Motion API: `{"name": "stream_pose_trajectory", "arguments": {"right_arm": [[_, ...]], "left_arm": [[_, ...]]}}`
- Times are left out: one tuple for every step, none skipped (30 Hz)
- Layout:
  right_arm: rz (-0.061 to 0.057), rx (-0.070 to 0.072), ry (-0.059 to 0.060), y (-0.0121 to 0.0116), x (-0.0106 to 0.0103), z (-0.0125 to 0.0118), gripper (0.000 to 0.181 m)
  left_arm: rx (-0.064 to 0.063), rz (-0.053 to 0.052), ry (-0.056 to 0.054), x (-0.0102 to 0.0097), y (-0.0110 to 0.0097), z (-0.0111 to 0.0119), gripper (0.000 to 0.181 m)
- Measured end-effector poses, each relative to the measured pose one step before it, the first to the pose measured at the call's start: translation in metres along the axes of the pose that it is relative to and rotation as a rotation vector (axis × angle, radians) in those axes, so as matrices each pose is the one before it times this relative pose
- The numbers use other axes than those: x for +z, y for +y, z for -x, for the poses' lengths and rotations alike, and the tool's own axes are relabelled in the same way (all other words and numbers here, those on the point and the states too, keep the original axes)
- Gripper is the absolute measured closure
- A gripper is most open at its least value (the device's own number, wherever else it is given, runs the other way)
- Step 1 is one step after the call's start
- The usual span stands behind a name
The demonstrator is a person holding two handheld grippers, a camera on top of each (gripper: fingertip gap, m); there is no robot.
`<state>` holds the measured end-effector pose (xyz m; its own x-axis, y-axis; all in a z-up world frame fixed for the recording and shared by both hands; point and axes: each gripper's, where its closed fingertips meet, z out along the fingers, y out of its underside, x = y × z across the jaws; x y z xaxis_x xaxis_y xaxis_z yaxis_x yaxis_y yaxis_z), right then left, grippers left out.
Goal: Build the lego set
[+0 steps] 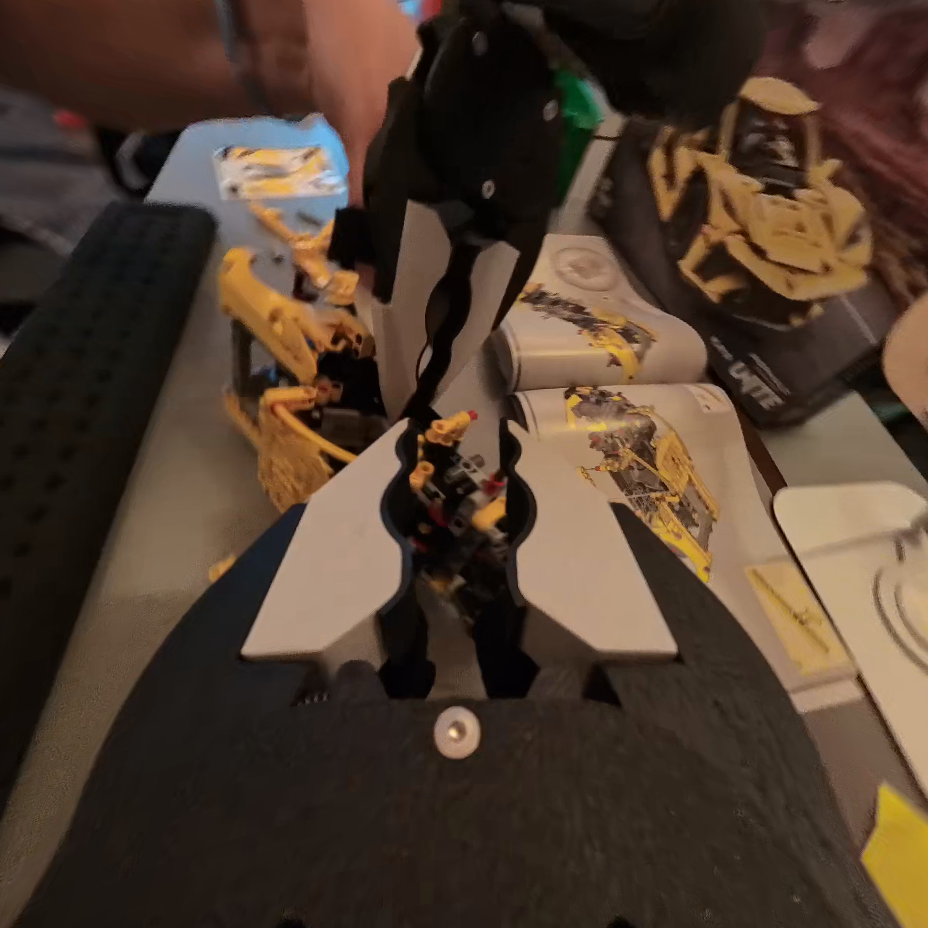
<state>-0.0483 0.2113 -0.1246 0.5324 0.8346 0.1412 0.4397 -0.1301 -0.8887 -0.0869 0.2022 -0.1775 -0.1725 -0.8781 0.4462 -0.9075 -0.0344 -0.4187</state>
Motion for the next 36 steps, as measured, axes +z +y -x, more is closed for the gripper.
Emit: {"name": "stream_pose_trajectory", "arguments": {"right_arm": [[0.0238,-0.033,-0.0655,0.00244,-0.00188,-0.00147,0.151],[0.0102,-0.013,-0.0526,0.00126,-0.0002,-0.00385,0.15],[0.0109,0.0064,-0.0691,0.00096,0.00208,-0.00081,0.145],[0.0079,0.0237,-0.0983,-0.00043,0.00305,0.00492,0.141],[0.0046,0.0335,-0.1095,-0.00117,0.00373,0.00835,0.138],[0.0193,0.0327,-0.1039,0.00088,0.0038,0.00921,0.136],[0.035,0.0299,-0.076,0.00284,0.00325,0.00609,0.134],[0.0363,0.0294,-0.0508,0.00404,0.00232,0.00339,0.133],[0.019,0.0237,-0.0376,0.00229,0.00128,0.00281,0.134],[-0.0096,0.0098,-0.0263,-0.00158,0.00084,0.00262,0.135],[-0.0169,-0.001,0.0017,-0.00219,0.00083,-0.00074,0.137],[0.0058,-0.0039,0.0148,0.00167,0.0011,-0.00273,0.139],[0.0228,-0.0026,0.0161,0.00436,0.00155,-0.0029,0.14],[0.0034,0.0038,0.0112,0.00132,0.00117,-0.00247,0.139],[-0.0093,0.0059,-0.0082,-0.00043,0.00063,0.00045,0.139],[0.0012,0.0044,-0.0083,0.00089,0.00094,0.00091,0.142],[0.0061,0.0026,-0.0087,0.00109,0.00061,0.00098,0.15],[0.0007,0.0087,0.001,-0.0003,0.00008,0.00005,0.15],[0.0052,0.0008,0.0088,0.00009,-0.00012,-0.00068,0.151],[0.0066,-0.0022,0.0074,0.00027,-0.00018,-0.00005,0.151],[0.0133,-0.0105,0.0055,0.00039,-0.00012,0.00056,0.151],[0.0165,-0.0103,0.0055,0.0007,-0.00021,0.00068,0.151],[0.0193,0.0001,0.0022,0.0005,-0.00023,0.00054,0.151],[0.0188,-0.0009,0.0032,0.00033,-0.00014,0.00001,0.151],[0.013,0.0035,0.0029,-0.00011,0.0,-0.00055,0.151],[0.0084,0.0095,0.004,-0.00024,-0.00005,-0.00112,0.151],[0.004,0.0119,0.0054,-0.00026,-0.00008,-0.00075,0.151],[0.0021,0.0191,0.0056,-0.00006,-0.00012,0.00013,0.151],[-0.0011,0.0105,0.0168,-0.00006,-0.00043,0.00011,0.151],[-0.0103,-0.0008,0.0368,-0.00019,-0.00184,-0.00147,0.151],[-0.0215,-0.0037,0.0554,-0.00015,-0.00394,-0.00279,0.15],[-0.0336,0.0096,0.0689,-0.00013,-0.0061,-0.0044,0.146],[-0.0459,0.0291,0.0721,-0.00017,-0.00766,-0.00502,0.146],[-0.055,0.0345,0.0624,0.00005,-0.00808,-0.00329,0.143],[-0.0649,0.03,0.0513,-0.00005,-0.00748,-0.00071,0.139],[-0.0697,0.0241,0.0578,0.0002,-0.00694,-0.00047,0.139]], "left_arm": [[0.0278,0.0199,-0.0101,0.00167,-0.00027,-0.00358,0.173],[0.0219,0.0177,-0.0086,0.00159,-0.00037,-0.00342,0.173],[0.0122,0.014,-0.009,0.00136,-0.00053,-0.00255,0.173],[0.0064,0.0087,-0.0097,0.00115,-0.00071,-0.00168,0.173],[0.0057,0.0041,-0.0069,0.00084,-0.00065,-0.00135,0.173],[0.0053,0.002,-0.0027,0.0007,-0.00053,-0.00157,0.173],[0.003,0.0011,-0.0023,0.00049,-0.00023,-0.00139,0.173],[0.0014,0.0004,-0.0052,0.00038,-0.00014,-0.00097,0.173],[0.0012,0.0,-0.0067,0.00012,-0.00003,-0.00059,0.173],[0.0007,-0.0003,-0.0057,0.0002,-0.00006,-0.00039,0.173],[0.0009,-0.0007,-0.0032,0.00023,-0.00012,-0.00073,0.173],[0.0008,-0.0004,-0.001,0.00011,-0.00015,-0.00075,0.173],[0.0019,0.0003,-0.0003,0.00023,-0.00006,-0.00059,0.173],[0.0022,0.0007,0.0014,0.00011,-0.00007,-0.0005,0.173],[0.0013,0.0018,0.0024,0.00013,-0.00008,-0.00021,0.173],[0.0,0.0021,0.0,-0.00002,-0.0001,0.00042,0.173],[-0.0017,0.0015,0.0004,-0.00014,-0.00001,0.00071,0.173],[-0.0014,0.0012,0.0016,-0.00006,0.00002,0.00037,0.173],[0.0,0.0005,-0.0004,-0.00004,0.00004,0.00038,0.173],[0.0008,-0.0003,-0.001,0.00006,-0.00014,0.00023,0.173],[0.0019,-0.0008,0.0003,0.00017,-0.00027,-0.00028,0.173],[0.0019,-0.0009,0.0009,0.00031,-0.00026,-0.00043,0.173],[0.0015,-0.0007,-0.0007,0.00025,-0.00028,-0.00036,0.173],[0.0022,0.0006,-0.004,0.00007,-0.00014,0.00012,0.173],[0.0027,0.0016,-0.0075,-0.00008,0.00004,0.0005,0.173],[0.0009,0.0012,-0.009,-0.00025,0.00019,0.00081,0.173],[-0.0012,-0.0008,-0.0067,-0.00014,0.00006,0.00054,0.173],[-0.0011,-0.0026,-0.0031,0.0,-0.00011,-0.00008,0.173],[-0.0005,-0.0026,-0.0018,-0.00005,-0.00018,-0.00001,0.173],[-0.0006,-0.002,-0.0016,-0.00002,-0.00034,0.00066,0.173],[-0.0008,-0.0041,0.0005,-0.00014,-0.00057,0.00099,0.173],[0.0013,-0.0065,0.0062,-0.00015,-0.00064,0.00079,0.173],[0.004,-0.0064,0.013,-0.00035,-0.00014,0.00046,0.173],[0.0053,-0.0048,0.0134,-0.00046,0.00006,0.00072,0.173],[0.0057,-0.003,0.0114,-0.00046,0.0001,0.00122,0.173],[0.0069,-0.0022,0.0124,-0.00047,0.0001,0.00142,0.173]]}}
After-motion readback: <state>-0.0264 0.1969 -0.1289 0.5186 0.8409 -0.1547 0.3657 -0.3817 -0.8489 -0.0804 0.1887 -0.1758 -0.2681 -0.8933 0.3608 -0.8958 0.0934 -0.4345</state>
